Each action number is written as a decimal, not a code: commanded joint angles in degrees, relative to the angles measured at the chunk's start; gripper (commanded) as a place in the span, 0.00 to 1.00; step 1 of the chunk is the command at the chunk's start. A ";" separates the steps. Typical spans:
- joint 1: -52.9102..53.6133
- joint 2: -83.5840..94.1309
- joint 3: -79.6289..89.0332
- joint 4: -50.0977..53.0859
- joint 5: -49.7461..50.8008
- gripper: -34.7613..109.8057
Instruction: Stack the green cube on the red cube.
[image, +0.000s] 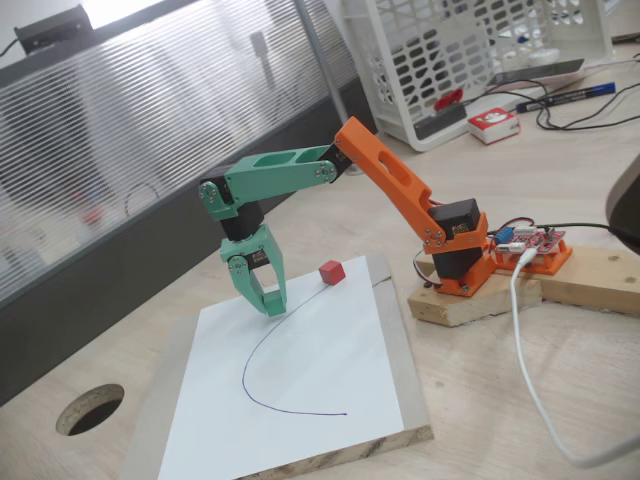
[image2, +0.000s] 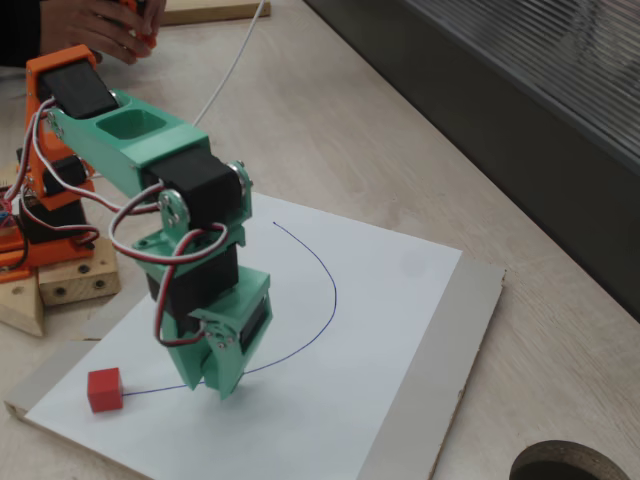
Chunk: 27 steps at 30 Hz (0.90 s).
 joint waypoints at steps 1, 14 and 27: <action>1.76 1.85 -1.32 1.05 0.18 0.34; 3.69 1.85 -1.41 8.09 0.35 0.34; 8.00 5.36 -0.70 8.44 0.26 0.34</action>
